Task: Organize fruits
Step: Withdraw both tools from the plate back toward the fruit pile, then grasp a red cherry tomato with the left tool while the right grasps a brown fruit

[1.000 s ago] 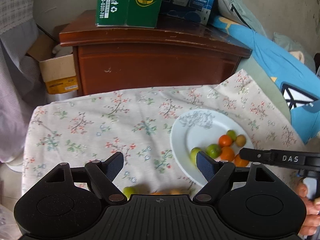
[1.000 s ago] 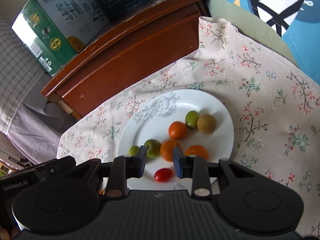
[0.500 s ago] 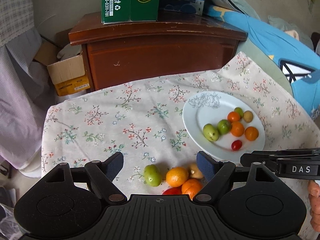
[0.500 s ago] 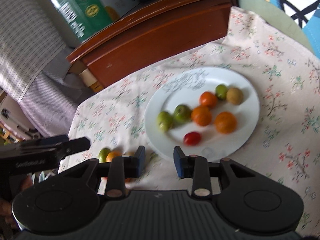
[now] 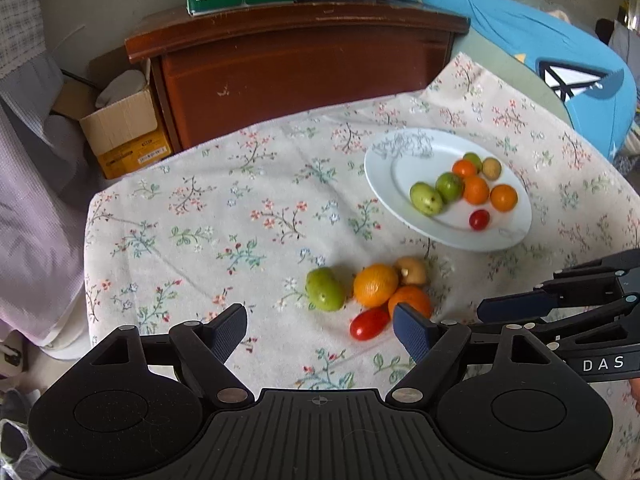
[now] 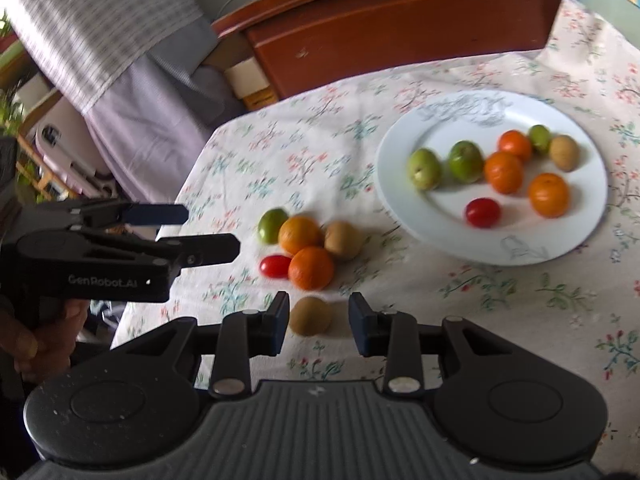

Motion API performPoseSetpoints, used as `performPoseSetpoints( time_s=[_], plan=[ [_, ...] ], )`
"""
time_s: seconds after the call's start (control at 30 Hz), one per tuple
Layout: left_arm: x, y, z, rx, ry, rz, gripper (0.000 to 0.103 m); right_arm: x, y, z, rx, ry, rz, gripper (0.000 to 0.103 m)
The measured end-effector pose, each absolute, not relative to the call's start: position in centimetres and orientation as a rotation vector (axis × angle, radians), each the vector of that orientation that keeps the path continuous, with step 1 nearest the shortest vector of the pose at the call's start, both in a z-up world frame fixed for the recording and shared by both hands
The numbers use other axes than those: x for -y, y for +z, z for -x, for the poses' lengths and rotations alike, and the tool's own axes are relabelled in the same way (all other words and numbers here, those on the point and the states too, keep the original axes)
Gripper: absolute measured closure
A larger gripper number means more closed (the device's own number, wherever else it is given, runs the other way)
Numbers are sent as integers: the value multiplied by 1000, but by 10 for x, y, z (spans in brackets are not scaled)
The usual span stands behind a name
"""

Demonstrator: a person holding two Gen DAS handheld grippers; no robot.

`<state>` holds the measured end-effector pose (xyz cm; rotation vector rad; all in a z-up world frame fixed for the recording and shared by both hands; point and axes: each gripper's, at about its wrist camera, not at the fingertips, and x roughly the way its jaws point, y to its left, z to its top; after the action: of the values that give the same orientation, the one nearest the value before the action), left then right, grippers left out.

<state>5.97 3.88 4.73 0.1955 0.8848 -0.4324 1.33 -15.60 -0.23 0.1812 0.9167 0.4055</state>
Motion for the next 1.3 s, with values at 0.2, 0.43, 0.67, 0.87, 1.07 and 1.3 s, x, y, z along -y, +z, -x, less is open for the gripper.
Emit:
performPoseSetpoints(
  time_s=[0.2, 0.43, 0.67, 0.87, 1.07, 1.3],
  plan=[
    [-43, 34, -54, -886, -462, -273, 21, 143, -9, -12, -925, 433, -116, 69],
    [-37, 25, -49, -881, -533, -324, 22, 135, -17, -14, -919, 407, -53, 70],
    [-28, 18, -51, -866, -569, -317, 25, 142, -14, -17, -930, 383, -78, 77],
    [-19, 15, -50, -842, -627, -347, 31, 157, -7, -22, -937, 319, -135, 77],
    [-14, 5, -58, -867, -638, -370, 60, 165, -4, -24, -937, 299, -169, 76],
    [-13, 3, -63, -870, -667, -331, 67, 164, -4, -24, -940, 308, -171, 76]
  ],
)
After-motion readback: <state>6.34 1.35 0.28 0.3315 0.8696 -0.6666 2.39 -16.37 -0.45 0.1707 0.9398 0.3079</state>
